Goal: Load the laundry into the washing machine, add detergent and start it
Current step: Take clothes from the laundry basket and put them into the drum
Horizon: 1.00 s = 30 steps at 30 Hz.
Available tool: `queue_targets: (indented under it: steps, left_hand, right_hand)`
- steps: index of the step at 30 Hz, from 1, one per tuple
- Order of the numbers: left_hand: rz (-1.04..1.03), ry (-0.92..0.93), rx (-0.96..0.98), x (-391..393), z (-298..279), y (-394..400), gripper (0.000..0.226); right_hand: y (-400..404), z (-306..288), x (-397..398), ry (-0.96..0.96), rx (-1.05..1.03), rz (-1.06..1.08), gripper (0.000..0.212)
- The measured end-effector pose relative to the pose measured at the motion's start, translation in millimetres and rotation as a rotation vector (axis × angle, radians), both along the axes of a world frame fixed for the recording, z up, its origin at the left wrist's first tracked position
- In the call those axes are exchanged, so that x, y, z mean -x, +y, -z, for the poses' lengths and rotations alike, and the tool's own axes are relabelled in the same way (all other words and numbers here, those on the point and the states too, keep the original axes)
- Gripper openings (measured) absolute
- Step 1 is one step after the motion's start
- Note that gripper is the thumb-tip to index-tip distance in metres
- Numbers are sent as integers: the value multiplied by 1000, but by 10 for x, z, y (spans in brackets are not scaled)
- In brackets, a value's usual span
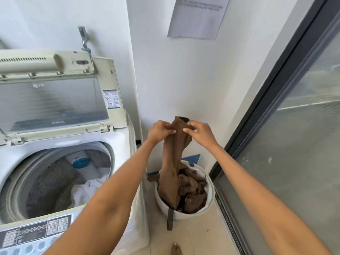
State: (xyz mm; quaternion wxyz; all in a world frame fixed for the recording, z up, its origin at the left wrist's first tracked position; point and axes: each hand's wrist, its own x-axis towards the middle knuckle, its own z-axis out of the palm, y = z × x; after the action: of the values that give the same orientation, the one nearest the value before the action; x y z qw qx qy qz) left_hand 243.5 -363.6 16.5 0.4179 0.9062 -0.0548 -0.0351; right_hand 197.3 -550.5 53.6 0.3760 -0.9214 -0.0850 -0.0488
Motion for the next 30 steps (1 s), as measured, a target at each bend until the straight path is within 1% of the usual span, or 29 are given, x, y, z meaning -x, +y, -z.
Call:
queue_targets:
  steps: [4, 6, 8, 10, 11, 12, 13, 15, 16, 18, 21, 22, 25, 26, 28, 30]
  left_hand:
    - [-116, -69, 87, 112, -518, 27, 19]
    - [-155, -91, 153, 179, -714, -8, 15]
    - [-179, -110, 196, 237, -877, -56, 15]
    - [-211, -136, 219, 262, -1067, -123, 19]
    - [-227, -161, 237, 263, -1170, -161, 22]
    - [-238, -185, 255, 239, -1260, -196, 23]
    - [-239, -211, 269, 223, -1357, -227, 23]
    - [-223, -255, 289, 186, -1534, -272, 21]
    - [-226, -280, 318, 165, -1612, -276, 20]
    - [-240, -349, 435, 149, -1755, -251, 20]
    - [-188, -463, 554, 178, -1901, -203, 15]
    - [-165, -468, 591, 188, -1883, -190, 14]
    - [-186, -346, 682, 274, -1543, -162, 39]
    - [-212, -276, 670, 289, -1328, -145, 47]
    - [-201, -58, 563, 397, -824, -100, 60]
    - [-118, 187, 434, 562, -414, -86, 70]
  right_hand:
    - [202, -477, 23, -64, 67, 33, 18]
    - [247, -632, 56, -93, 92, 99, 26]
    - [288, -709, 100, -19, 159, 119, 43]
    - [369, -681, 126, 106, 313, 80, 59]
    - [425, -638, 134, 144, 335, 81, 65]
    - [486, -597, 131, 152, 297, 114, 66]
    - [549, -588, 117, 129, 219, 174, 62]
    - [644, -682, 82, 5, 71, 327, 48]
    - [663, -772, 46, -60, 31, 377, 42]
    - [671, -991, -33, -145, 12, 400, 35]
    - [654, -1276, -152, -233, -8, 397, 32]
    - [641, -1360, -186, -249, -32, 414, 32]
    - [562, -1661, -311, -277, -138, 445, 26]
    - [509, -1777, -371, -288, -177, 447, 30]
    - [408, -2002, -450, -330, -209, 473, 43]
    - [337, -2229, -475, -362, -252, 478, 47]
